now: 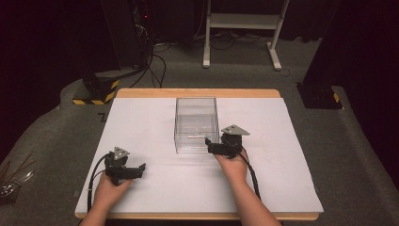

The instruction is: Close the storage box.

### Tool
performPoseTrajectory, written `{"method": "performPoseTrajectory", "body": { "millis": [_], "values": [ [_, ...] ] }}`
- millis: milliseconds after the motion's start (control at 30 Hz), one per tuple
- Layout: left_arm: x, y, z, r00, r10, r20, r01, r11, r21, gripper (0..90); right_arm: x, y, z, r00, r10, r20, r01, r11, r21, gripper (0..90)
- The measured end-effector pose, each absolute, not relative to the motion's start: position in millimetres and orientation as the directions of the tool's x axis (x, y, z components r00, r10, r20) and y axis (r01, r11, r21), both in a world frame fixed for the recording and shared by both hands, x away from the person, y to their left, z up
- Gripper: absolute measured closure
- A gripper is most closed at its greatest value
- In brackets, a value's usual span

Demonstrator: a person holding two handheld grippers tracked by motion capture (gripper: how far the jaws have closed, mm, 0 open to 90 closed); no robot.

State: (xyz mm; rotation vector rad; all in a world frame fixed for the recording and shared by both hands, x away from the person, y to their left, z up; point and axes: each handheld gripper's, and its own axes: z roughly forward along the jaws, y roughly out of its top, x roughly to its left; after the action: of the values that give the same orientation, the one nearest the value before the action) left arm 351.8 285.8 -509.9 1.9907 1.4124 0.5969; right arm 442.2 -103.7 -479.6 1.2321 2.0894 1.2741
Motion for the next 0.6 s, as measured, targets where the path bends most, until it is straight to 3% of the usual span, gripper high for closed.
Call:
{"method": "performPoseTrajectory", "body": {
  "millis": [600],
  "values": [
    [352, 286, -510, 0.326, 0.945, 0.012, 0.664, -0.238, 0.709, 1.3, 416, -116, -475, -0.572, 0.814, 0.101, 0.466, 0.221, 0.857, 11.7]
  ]
}}
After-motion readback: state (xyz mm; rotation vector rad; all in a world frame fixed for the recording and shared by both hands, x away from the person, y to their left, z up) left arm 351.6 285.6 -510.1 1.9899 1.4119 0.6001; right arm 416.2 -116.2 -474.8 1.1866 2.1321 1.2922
